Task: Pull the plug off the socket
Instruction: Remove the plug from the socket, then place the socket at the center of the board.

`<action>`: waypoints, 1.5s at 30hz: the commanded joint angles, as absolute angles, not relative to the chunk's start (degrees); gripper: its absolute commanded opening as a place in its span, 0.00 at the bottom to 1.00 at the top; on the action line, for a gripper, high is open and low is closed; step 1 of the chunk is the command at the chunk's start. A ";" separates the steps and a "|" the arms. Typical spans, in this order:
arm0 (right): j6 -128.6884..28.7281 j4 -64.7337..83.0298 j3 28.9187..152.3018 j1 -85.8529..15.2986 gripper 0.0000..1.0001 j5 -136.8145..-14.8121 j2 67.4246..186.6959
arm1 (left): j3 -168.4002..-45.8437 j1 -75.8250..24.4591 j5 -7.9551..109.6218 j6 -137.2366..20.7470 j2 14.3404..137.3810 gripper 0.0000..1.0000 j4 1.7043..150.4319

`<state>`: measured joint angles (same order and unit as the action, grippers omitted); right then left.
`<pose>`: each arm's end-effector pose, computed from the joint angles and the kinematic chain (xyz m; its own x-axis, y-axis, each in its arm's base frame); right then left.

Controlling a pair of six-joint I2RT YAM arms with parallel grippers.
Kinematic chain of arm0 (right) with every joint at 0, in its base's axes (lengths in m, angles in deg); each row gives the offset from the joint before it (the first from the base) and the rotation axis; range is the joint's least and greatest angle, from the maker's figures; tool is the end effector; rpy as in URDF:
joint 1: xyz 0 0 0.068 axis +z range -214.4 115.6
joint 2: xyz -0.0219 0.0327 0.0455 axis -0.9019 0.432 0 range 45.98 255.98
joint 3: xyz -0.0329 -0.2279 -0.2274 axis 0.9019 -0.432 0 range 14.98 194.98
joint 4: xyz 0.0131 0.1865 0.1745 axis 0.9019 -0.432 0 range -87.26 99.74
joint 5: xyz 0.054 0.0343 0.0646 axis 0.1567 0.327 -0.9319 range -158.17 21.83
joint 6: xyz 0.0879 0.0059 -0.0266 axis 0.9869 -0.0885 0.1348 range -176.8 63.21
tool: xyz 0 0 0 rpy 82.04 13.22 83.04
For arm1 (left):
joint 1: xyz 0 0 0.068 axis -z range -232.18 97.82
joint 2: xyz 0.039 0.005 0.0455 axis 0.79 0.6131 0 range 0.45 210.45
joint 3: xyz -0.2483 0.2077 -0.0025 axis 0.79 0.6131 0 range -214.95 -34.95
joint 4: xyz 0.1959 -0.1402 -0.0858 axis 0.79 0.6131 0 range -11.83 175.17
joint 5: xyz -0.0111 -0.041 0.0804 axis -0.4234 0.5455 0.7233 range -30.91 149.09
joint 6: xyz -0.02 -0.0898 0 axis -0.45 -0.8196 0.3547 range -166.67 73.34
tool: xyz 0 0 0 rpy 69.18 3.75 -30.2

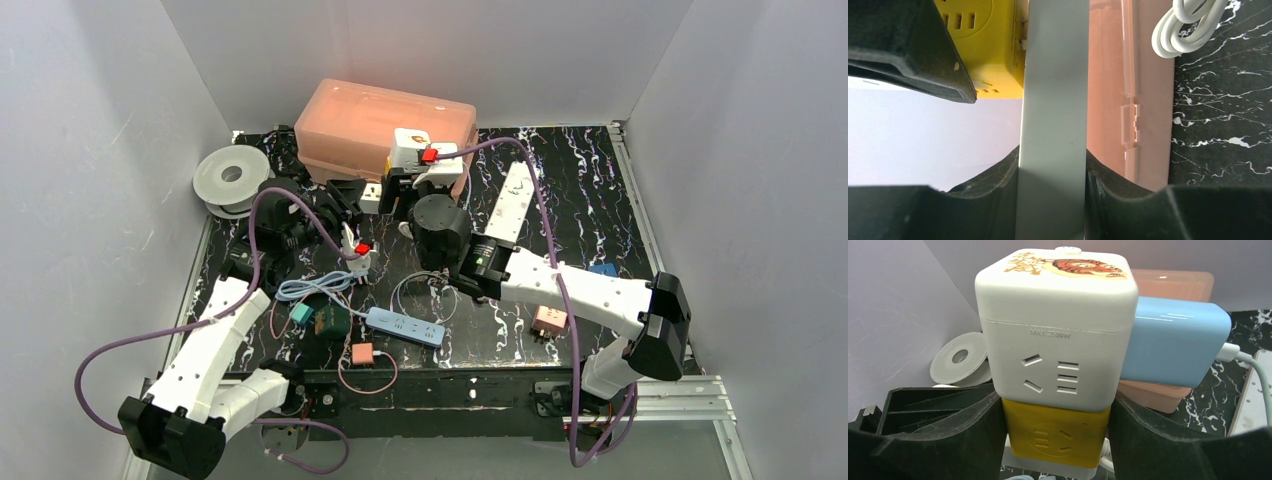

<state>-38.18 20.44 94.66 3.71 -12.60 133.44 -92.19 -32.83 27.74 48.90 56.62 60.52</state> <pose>0.2017 0.3192 0.4627 -0.0514 0.3561 -0.9330 -0.2122 0.9090 0.3586 0.1919 -0.1130 0.4871 0.7151 0.6496 0.2581 -0.3739 0.0435 0.9264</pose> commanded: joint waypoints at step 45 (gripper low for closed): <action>-38.85 14.05 68.04 -4.20 0.01 -19.21 89.05 | -78.94 -32.84 22.27 61.05 91.67 0.00 32.15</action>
<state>-43.74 19.98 69.10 -4.22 -11.53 93.51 -78.48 -32.48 20.40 59.02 88.00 35.02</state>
